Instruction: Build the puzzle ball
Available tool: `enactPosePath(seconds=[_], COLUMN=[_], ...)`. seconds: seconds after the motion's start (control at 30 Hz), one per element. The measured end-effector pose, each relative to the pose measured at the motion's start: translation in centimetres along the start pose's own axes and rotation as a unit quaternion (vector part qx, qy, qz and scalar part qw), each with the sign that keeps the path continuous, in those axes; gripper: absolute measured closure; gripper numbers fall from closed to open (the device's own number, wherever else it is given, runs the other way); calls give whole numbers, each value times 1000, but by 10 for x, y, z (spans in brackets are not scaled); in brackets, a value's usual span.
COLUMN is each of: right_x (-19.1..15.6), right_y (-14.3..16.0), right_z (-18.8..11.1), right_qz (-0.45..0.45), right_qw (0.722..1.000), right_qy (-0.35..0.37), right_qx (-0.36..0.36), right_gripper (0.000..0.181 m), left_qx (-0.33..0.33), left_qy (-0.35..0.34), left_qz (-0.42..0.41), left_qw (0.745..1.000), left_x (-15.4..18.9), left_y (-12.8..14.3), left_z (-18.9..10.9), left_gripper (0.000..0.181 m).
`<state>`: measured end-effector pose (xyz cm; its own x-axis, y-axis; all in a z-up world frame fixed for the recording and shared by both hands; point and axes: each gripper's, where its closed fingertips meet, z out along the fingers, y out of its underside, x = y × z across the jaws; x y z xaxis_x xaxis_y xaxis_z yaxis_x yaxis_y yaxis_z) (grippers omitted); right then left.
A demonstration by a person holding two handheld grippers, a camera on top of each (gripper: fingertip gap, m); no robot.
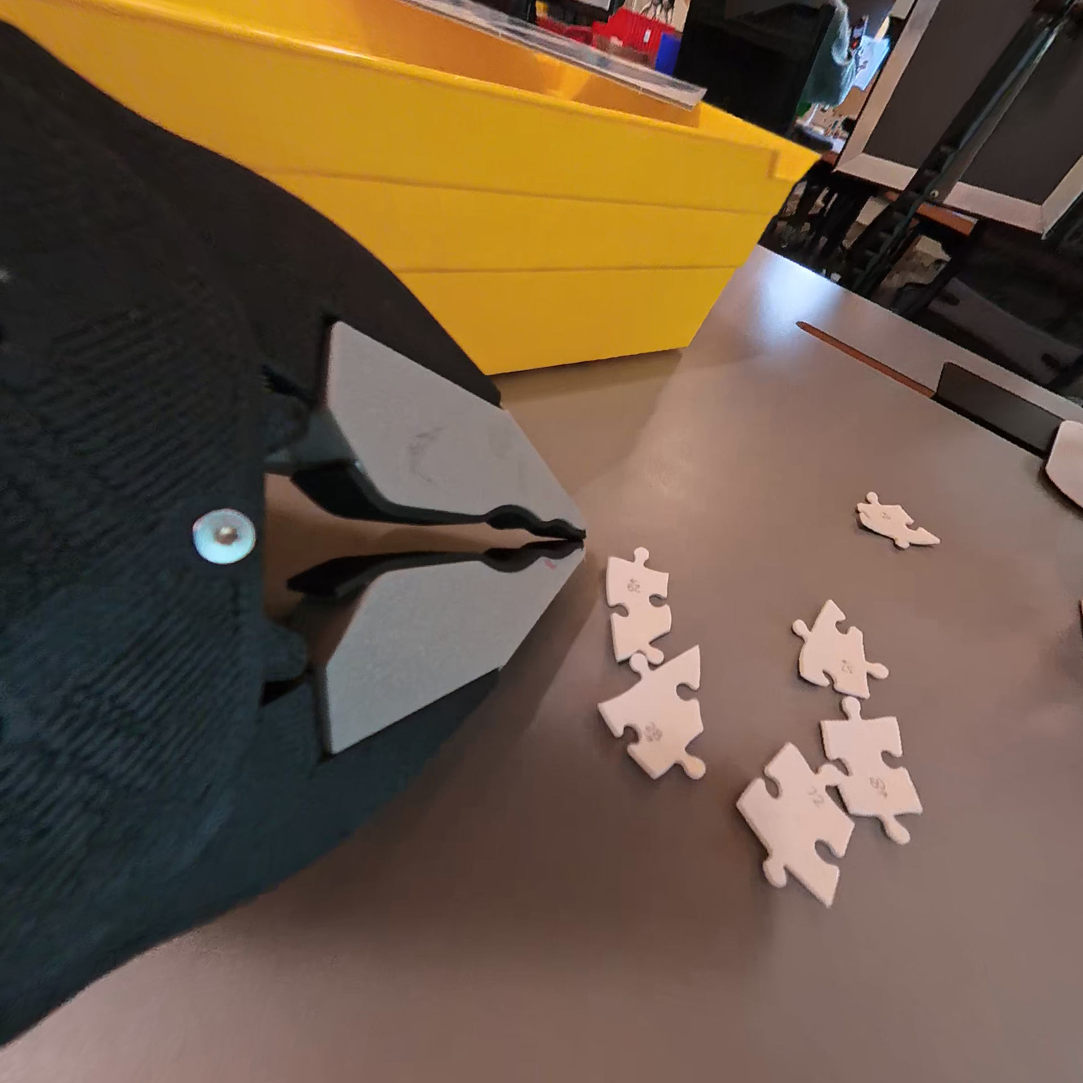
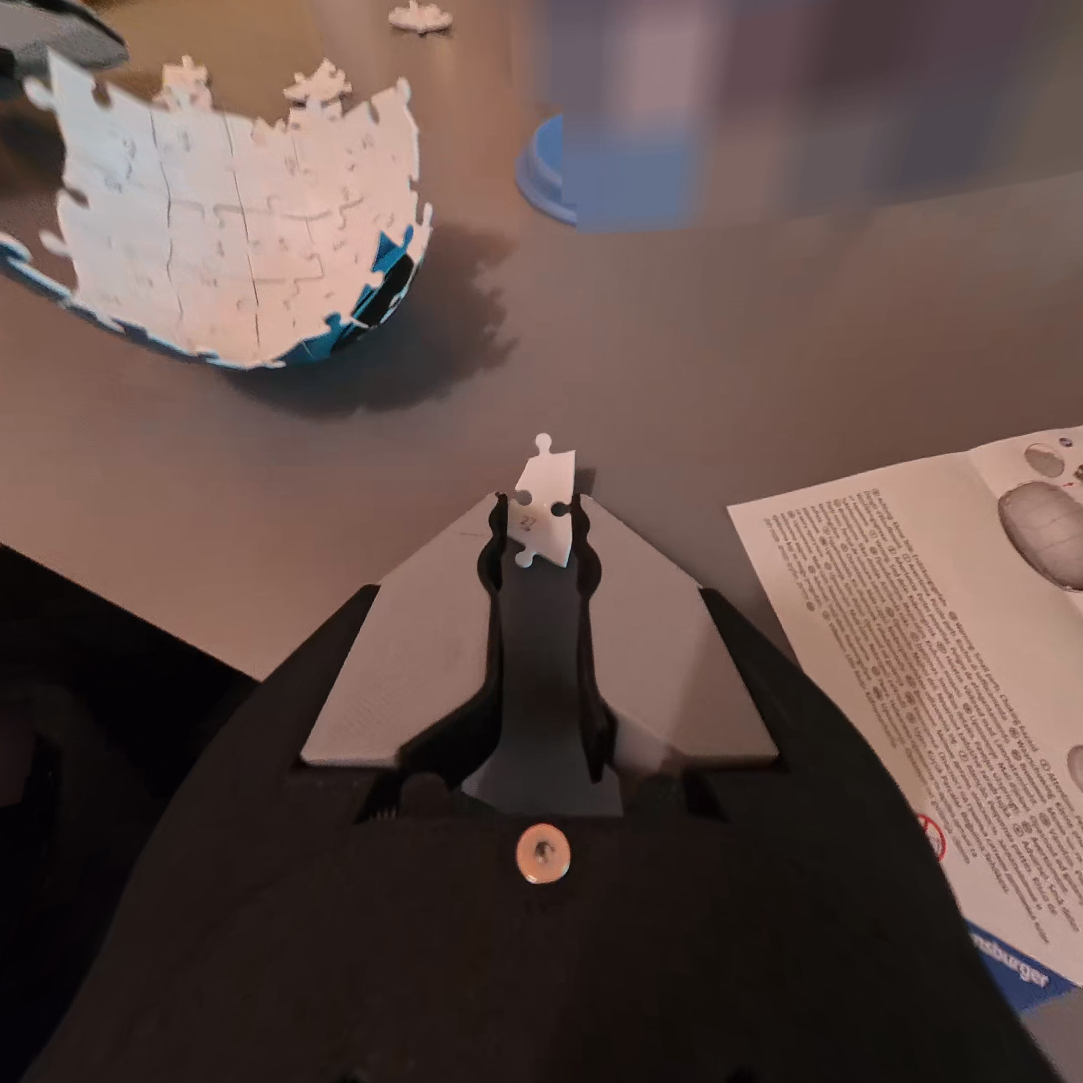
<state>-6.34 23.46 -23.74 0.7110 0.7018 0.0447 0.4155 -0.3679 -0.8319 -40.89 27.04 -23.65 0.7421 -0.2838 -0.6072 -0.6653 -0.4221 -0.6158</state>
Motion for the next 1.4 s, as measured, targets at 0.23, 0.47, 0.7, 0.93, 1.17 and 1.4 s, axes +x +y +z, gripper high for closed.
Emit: enactPosePath(seconds=[0.23, 0.47, 0.7, 0.93, 1.17, 1.4], right_x=[-3, -2, -7, -5, -6, -6], right_y=[-27, -27, -21, -26, -26, -26], right_z=[7, 8, 10, 4, 5, 4], right_qz=[15, 32, 87, 180, 158, 161], right_qw=[998, 997, 991, 967, 973, 972], right_qy=[-15, -23, -82, -156, -140, -143], right_qx=[60, 69, 66, 88, 89, 90], right_gripper=[163, 163, 163, 163, 163, 163], left_qx=[31, 77, 72, 61, 62, 54], left_qy=[10, 38, 20, 13, 13, 10], left_qz=[-38, -154, -119, -103, -102, -82], left_qw=[999, 984, 990, 993, 993, 995], left_x=[-6, -24, -20, -18, -18, -14], left_y=[-6, -11, -12, -10, -10, -9], left_z=[-6, -15, -15, -13, -14, -13], left_gripper=[181, 176, 174, 175, 175, 176])
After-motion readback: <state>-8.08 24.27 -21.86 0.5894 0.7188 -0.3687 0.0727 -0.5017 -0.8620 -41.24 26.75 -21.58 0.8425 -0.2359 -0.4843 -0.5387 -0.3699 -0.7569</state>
